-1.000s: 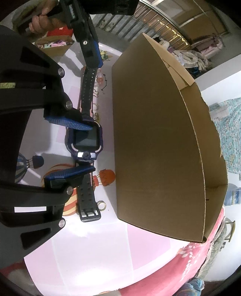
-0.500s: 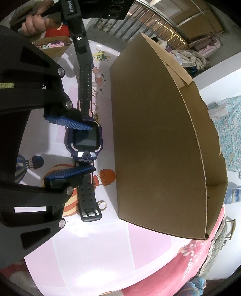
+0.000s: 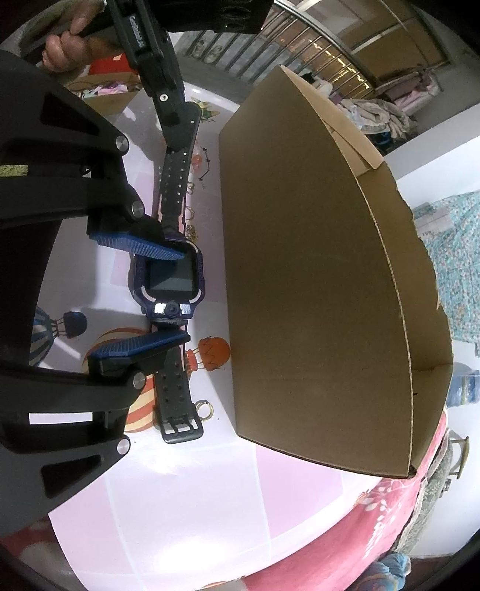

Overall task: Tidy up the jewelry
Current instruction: 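Grasp the watch strap with the left tool while the right tool releases the face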

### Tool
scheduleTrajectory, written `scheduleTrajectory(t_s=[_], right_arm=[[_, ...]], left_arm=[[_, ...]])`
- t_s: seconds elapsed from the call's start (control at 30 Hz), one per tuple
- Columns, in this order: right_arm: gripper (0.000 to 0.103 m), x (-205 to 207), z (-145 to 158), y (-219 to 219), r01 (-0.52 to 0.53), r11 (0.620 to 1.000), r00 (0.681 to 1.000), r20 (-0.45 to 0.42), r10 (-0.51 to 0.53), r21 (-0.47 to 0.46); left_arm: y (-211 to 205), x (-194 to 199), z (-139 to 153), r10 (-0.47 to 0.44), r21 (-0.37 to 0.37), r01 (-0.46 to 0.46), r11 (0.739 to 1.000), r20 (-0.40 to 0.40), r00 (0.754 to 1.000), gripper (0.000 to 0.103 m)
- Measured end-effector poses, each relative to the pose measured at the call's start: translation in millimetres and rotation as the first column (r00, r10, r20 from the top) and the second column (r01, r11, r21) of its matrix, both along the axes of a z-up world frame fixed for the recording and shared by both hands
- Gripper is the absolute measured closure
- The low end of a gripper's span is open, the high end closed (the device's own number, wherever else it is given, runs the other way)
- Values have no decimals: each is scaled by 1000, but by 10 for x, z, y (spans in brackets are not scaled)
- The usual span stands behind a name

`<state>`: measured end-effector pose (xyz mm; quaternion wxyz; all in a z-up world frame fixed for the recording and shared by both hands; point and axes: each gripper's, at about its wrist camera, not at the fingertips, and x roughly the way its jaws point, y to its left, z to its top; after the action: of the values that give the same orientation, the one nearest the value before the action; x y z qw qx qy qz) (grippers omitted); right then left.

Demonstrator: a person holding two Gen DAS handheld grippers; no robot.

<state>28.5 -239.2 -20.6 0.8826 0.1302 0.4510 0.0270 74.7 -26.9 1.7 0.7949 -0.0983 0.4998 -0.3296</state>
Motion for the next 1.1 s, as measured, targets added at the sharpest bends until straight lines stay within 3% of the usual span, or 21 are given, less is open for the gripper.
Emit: scheduleTrajectory(t_s=[0.33, 0.8, 1.1], right_arm=[[64, -6, 1, -6, -5, 1000, 1000, 5, 5, -3], [62, -52, 42, -67, -13, 1000, 1000, 18, 12, 20], [53, -294, 229, -422, 69, 997, 995, 66, -72, 39]], left_arm=[[-198, -86, 37, -36, 172, 21, 985, 86, 996, 100], [-245, -186, 51, -64, 266, 23, 964, 148, 987, 100], [-275, -225, 22, -71, 293, 21, 956, 161, 984, 100]])
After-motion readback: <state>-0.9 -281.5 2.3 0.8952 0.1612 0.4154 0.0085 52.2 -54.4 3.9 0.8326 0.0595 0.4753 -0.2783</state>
